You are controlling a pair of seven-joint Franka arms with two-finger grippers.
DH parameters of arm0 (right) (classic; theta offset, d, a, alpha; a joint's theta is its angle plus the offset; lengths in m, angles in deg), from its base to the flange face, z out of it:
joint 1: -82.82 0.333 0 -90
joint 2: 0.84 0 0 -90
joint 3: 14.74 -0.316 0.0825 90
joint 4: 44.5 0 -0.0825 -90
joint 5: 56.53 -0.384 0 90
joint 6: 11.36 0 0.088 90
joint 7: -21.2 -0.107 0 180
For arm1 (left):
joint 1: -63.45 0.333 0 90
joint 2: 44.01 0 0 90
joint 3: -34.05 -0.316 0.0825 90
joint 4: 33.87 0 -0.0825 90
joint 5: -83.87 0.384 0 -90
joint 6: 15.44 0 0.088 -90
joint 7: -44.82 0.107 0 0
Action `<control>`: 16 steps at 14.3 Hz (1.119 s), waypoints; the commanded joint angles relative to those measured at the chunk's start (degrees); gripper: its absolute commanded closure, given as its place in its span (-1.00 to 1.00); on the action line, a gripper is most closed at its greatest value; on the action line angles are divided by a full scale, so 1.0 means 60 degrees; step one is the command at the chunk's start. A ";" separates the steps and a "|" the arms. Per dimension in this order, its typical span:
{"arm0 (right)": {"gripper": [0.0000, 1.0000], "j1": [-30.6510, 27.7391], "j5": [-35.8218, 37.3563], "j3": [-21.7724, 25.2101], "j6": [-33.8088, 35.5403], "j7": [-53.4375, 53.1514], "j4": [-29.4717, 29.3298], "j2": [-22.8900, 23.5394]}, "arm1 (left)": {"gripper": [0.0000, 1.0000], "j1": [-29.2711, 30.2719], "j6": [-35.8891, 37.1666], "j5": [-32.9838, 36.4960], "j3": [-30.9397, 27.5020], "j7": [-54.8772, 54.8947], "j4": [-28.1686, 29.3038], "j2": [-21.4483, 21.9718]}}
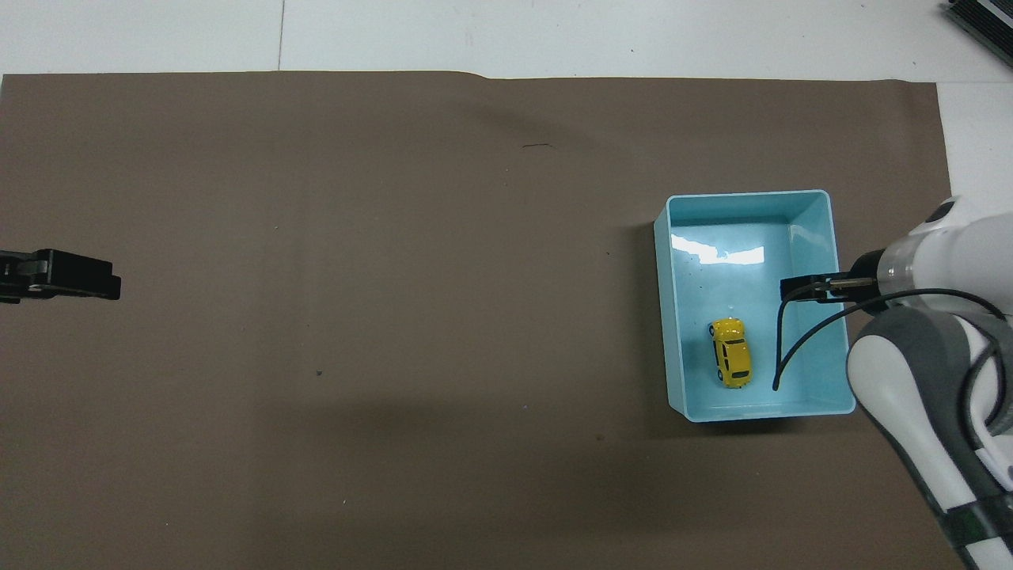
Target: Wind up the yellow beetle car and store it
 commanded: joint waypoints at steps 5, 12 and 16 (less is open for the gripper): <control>-1.00 -0.0229 0.0543 -0.0049 0.2599 -0.1033 -0.2367 0.0117 | -1.00 0.0100 0.0127 -0.0112 0.0023 0.0083 0.0019 0.0101; -1.00 -0.0420 0.0382 -0.0063 0.5896 -0.1164 -0.4801 0.0132 | -1.00 0.0100 0.0127 -0.0112 0.0023 0.0083 0.0019 0.0101; -1.00 -0.0185 0.0323 -0.0209 0.6090 -0.1604 -0.4920 0.0088 | -1.00 0.0100 0.0127 -0.0112 0.0023 0.0083 0.0019 0.0101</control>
